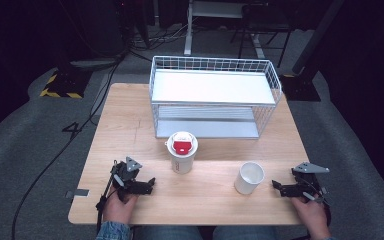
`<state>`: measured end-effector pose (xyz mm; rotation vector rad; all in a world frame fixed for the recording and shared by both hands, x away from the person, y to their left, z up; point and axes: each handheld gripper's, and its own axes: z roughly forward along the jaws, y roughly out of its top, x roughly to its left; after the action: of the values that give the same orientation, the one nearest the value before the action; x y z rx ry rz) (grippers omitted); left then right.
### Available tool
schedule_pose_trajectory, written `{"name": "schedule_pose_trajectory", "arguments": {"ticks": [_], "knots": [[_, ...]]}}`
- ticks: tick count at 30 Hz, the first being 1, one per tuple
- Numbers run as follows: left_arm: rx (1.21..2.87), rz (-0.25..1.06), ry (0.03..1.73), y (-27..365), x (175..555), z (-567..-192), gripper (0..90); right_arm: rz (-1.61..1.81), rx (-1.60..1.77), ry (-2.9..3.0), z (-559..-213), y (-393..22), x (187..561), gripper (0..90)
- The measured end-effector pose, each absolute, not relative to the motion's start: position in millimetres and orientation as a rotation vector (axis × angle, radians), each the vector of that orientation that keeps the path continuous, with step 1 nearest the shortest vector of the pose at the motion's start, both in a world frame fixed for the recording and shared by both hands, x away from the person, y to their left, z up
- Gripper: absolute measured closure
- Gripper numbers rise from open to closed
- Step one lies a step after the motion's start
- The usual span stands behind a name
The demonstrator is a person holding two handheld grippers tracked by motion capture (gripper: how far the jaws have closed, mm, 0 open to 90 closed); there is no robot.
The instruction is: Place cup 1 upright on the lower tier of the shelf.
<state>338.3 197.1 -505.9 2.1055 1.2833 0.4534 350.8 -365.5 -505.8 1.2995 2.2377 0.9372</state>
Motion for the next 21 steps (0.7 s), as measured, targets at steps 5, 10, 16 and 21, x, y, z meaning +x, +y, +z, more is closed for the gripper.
{"name": "schedule_pose_trajectory", "arguments": {"ticks": [5,10,16,21], "knots": [[2.115,0.439,1.258,198.6,339.8,-506.1,0.2,0.935,1.298,2.239,-505.8,-365.4,351.0,1.1],[2.120,0.434,1.248,199.4,339.8,-506.1,0.2,0.935,1.298,2.239,-505.8,-365.5,351.0,1.1],[2.121,0.433,1.245,198.0,342.4,-506.1,0.2,0.935,1.299,2.239,-505.8,-365.4,351.0,1.1],[2.125,0.431,1.235,196.8,346.4,-506.1,0.2,0.933,1.304,2.236,-505.7,-365.1,351.0,1.1]]}}
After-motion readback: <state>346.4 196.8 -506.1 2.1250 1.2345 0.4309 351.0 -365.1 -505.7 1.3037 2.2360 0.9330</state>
